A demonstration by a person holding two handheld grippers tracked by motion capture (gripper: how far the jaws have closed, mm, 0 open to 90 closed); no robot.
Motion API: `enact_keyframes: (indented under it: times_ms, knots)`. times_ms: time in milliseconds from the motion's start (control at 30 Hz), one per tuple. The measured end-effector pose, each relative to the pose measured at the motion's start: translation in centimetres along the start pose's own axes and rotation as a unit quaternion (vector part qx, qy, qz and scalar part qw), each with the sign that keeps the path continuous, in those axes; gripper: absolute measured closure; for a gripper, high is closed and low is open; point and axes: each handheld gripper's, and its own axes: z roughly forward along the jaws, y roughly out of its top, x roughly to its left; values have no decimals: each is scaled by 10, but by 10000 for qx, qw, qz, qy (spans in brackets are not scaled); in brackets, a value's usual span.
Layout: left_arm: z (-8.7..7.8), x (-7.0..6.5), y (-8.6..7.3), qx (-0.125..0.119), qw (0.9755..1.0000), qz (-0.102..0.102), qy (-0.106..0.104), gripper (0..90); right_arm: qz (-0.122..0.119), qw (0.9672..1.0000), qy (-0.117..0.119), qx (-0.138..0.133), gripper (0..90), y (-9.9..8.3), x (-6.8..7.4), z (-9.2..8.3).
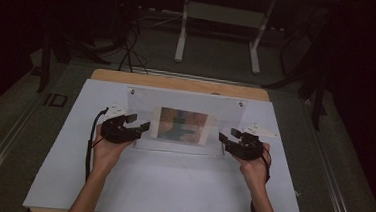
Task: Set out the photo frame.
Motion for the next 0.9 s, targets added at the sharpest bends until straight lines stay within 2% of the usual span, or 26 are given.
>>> enact_keyframes:
  times_ms: [267,333,467,767,900]
  knots:
    - [-1,0,-3,-29,10000,20,-35,366,-70,9999,77,-41,454,-3,-2,-1]
    - [-2,0,-6,-99,9999,-61,-48,371,-71,9999,115,-83,458,-5,-2,-1]
    - [-3,-1,-8,-138,9999,-47,-19,371,-80,9998,160,-91,461,-5,-4,-1]
    - [-3,0,-9,-149,9999,-22,-44,378,-108,9997,156,-123,461,-7,-4,-1]
    - [-3,1,-11,-154,9998,-105,-43,376,-146,9998,135,-93,447,-7,-3,0]
